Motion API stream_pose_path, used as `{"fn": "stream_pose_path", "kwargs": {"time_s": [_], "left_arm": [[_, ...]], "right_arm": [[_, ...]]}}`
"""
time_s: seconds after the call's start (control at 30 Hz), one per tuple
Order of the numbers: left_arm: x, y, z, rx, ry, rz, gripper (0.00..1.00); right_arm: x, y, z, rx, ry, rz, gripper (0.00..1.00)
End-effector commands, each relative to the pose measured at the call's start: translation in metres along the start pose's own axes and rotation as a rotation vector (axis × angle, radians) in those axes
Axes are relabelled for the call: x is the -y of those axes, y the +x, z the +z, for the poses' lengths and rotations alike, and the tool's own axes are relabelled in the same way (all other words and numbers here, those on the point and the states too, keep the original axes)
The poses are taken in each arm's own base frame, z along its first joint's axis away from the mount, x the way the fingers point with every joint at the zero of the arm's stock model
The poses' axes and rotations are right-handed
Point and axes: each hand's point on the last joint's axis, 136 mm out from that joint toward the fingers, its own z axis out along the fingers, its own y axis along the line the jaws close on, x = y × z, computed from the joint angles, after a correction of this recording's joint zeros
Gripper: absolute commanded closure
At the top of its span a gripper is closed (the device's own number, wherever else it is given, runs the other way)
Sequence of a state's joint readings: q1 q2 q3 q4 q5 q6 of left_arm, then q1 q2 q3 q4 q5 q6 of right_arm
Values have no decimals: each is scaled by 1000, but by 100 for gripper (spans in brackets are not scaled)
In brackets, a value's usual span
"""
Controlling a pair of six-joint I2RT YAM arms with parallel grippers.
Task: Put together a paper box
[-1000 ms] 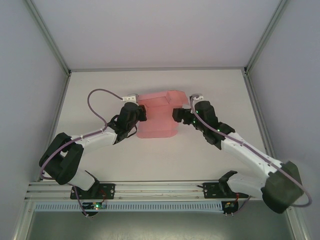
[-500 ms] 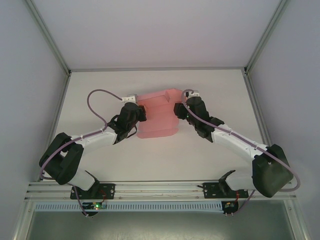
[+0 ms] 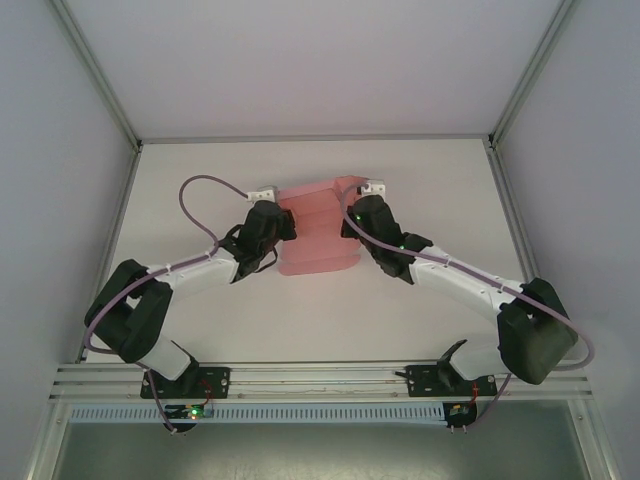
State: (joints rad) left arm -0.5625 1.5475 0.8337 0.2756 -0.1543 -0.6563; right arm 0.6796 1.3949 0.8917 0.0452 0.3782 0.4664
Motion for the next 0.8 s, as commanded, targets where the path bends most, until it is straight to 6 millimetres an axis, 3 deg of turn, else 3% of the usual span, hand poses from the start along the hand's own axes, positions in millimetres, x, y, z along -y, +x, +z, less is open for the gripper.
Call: {"fn": "stream_pose_path", "kwargs": {"time_s": [0.0,0.17,0.5,0.7,0.77], "left_arm": [[14,-2,4,-19,32,-32,100],[25,2,9,-46,83,-45,100],[30,7,15,-71,106,-65,100],[27,8,14,-70,93,-58,100],[25,7,13,-65,80,-57,100]], "right_arm": [[-3,-10,4,40,60,-61,97],[-40,-1,18,0,-37,-247,100],[-94,22,38,-13,-154,-450,100],[-90,23,42,-29,-114,-443,100],[-85,21,38,-26,-103,-428,95]]}}
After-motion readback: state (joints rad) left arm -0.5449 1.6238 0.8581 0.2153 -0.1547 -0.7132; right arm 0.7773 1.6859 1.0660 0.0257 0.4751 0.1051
